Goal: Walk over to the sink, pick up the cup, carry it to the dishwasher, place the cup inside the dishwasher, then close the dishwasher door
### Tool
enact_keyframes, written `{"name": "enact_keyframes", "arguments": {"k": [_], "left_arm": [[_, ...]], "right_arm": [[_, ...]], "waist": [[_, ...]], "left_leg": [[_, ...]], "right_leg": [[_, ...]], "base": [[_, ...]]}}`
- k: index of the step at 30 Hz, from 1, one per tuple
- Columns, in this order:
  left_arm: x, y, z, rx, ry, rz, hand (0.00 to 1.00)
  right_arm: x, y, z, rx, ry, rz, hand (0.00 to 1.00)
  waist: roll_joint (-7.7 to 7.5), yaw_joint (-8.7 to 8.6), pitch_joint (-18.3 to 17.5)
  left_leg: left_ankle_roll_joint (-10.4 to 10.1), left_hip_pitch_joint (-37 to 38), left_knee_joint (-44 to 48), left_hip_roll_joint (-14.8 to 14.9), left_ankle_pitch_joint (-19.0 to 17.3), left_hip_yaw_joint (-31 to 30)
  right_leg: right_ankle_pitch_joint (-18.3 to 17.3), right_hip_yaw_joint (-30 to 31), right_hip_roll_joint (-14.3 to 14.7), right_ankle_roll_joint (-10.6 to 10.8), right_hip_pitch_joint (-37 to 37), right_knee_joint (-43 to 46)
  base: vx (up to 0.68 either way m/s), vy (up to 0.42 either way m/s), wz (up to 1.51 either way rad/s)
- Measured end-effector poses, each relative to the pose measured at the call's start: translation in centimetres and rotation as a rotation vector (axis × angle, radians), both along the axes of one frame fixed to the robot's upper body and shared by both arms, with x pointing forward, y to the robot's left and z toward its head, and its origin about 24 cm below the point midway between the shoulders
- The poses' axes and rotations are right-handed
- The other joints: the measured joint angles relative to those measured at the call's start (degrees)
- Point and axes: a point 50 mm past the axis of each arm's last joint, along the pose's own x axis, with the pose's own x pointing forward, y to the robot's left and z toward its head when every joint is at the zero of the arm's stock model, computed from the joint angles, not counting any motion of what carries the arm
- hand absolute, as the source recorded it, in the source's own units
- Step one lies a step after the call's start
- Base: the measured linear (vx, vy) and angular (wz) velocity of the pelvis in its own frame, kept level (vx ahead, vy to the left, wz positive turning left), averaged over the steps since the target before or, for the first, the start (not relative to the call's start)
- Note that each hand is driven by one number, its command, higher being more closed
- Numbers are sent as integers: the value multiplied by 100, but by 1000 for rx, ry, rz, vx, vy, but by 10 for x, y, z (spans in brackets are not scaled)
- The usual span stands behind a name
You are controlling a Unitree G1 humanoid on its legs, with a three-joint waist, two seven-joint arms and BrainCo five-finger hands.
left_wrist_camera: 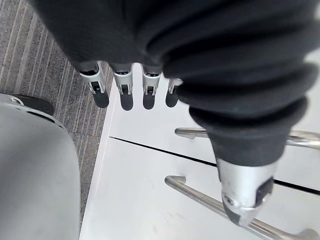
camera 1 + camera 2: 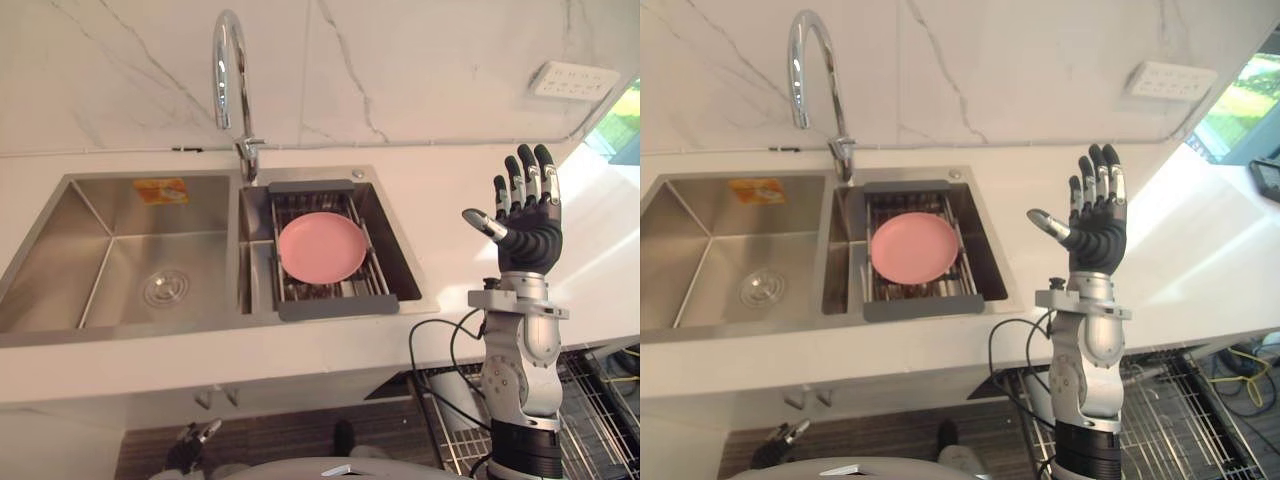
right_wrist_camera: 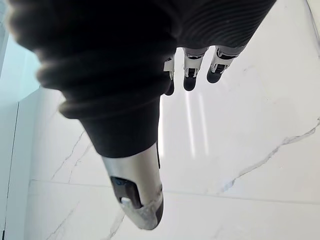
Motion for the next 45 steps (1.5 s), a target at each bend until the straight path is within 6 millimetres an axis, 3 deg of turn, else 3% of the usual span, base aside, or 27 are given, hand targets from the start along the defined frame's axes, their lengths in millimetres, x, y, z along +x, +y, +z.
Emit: {"name": "enact_keyframes", "arguments": {"k": [6, 10, 14, 19, 25, 35, 45], "left_arm": [[1, 3, 1, 10, -9, 1, 0], [-3, 6, 1, 19, 1, 28, 0], [-13, 9, 0, 39, 27, 42, 0], [-23, 9, -2, 49, 62, 20, 0], [-22, 10, -2, 48, 69, 17, 0], [-21, 11, -3, 28, 95, 6, 0], [-23, 12, -4, 36, 115, -19, 0]], "right_arm": [[-3, -1, -8, 65, -8, 139, 0], [-6, -5, -6, 9, -28, 162, 0], [-6, -4, 0, -272, 17, 105, 0], [-2, -3, 5, -666, 93, -27, 0], [11, 27, 25, -1111, 37, -32, 0], [33, 60, 20, -1562, 73, 67, 0], [48, 66, 0, -1835, 172, 154, 0]], "waist": [[-19, 6, 134], [-54, 25, 196], [-150, 75, 159], [-154, 49, 113], [-163, -5, 52], [-187, 91, -27], [-207, 165, -217]], "left_leg": [[36, -251, 5, -76, 91, -27], [39, -251, 0, -73, 91, -155], [50, -238, -114, -64, 101, -173], [48, -237, -224, -68, 190, -185], [64, -250, -296, -100, 284, -187], [39, -346, -308, -109, 359, -286], [23, -337, -500, -100, 492, -291]], "right_leg": [[62, -16, -69, 2, -247, 5], [33, -143, -83, 14, -158, 1], [-65, -210, -97, -5, -150, -36], [-56, -285, -114, 38, -176, -4], [-44, -371, -183, 47, -180, 1], [-9, -494, -196, 30, -179, -13], [8, -524, -183, 17, -255, -2]], "base": [[-7, 2, 1], [-18, 4, 15], [-16, 5, 9], [31, 10, 6], [5, 14, 6], [-62, -13, 7], [-10, -3, 0]]}}
